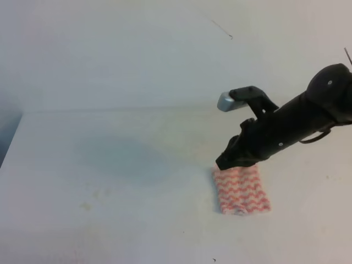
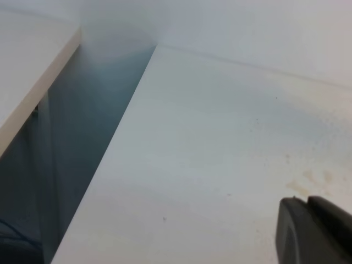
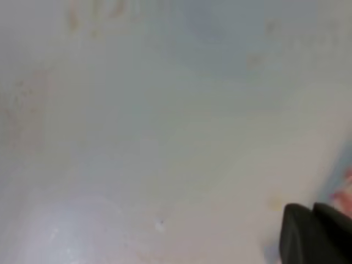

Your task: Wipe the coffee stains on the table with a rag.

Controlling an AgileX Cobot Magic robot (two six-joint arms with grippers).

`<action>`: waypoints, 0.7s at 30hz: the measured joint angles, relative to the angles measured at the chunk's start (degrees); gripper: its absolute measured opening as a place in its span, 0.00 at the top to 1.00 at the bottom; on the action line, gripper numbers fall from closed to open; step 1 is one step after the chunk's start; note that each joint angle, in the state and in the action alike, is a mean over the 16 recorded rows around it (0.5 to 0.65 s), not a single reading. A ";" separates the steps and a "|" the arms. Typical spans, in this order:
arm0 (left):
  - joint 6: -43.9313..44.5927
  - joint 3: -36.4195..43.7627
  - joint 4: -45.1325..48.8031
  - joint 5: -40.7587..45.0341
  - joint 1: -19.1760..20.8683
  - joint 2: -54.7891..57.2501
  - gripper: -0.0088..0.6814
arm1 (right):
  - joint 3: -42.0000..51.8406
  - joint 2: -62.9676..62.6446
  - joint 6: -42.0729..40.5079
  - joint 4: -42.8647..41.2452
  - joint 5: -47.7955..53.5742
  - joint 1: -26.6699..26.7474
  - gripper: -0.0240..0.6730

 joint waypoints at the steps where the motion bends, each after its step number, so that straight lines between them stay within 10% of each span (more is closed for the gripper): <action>1: 0.00 0.00 0.00 0.00 0.00 0.00 0.99 | -0.30 -0.82 0.64 -0.93 -0.47 -0.01 0.87; 21: 0.00 0.00 0.00 0.00 0.00 -0.18 0.99 | 0.42 -27.34 27.27 -31.35 2.76 -0.06 0.96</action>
